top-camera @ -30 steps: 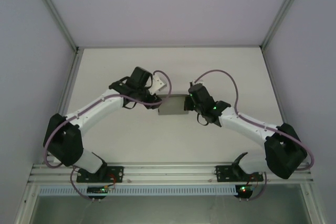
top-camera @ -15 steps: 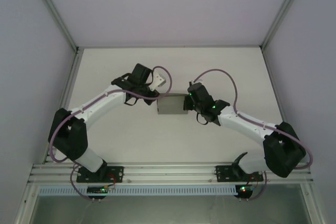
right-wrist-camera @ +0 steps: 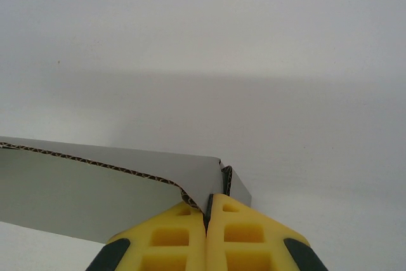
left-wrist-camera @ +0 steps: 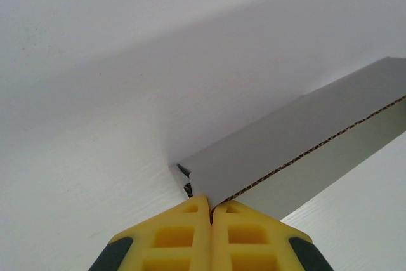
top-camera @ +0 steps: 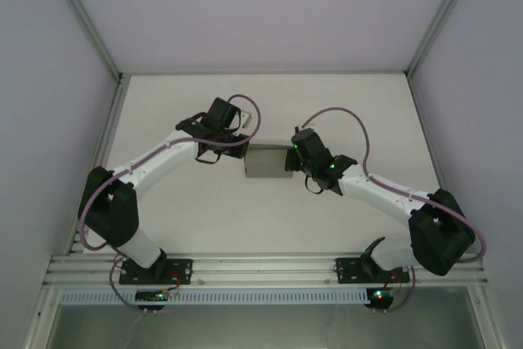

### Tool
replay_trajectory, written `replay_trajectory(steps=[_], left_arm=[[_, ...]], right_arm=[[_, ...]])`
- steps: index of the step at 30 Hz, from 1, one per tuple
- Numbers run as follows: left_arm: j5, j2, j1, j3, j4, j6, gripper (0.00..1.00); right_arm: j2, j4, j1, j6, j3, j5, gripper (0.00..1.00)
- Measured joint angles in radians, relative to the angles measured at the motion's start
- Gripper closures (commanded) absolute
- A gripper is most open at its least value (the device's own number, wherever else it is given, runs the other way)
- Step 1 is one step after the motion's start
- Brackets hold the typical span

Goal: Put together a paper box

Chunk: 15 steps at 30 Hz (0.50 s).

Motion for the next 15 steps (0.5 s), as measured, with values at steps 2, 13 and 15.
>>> replay_trajectory(steps=[2, 13, 15], left_arm=[[-0.004, 0.001, -0.002, 0.000, 0.000, -0.030, 1.00], [-0.004, -0.012, -0.003, -0.046, 0.073, -0.125, 1.00], [-0.008, -0.029, -0.010, -0.083, 0.116, -0.137, 1.00]], right_arm=[[0.000, 0.002, 0.002, 0.006, -0.003, 0.002, 1.00], [-0.005, 0.037, 0.011, 0.025, -0.025, 0.031, 1.00], [-0.009, 0.051, 0.014, 0.025, -0.037, 0.040, 1.00]])
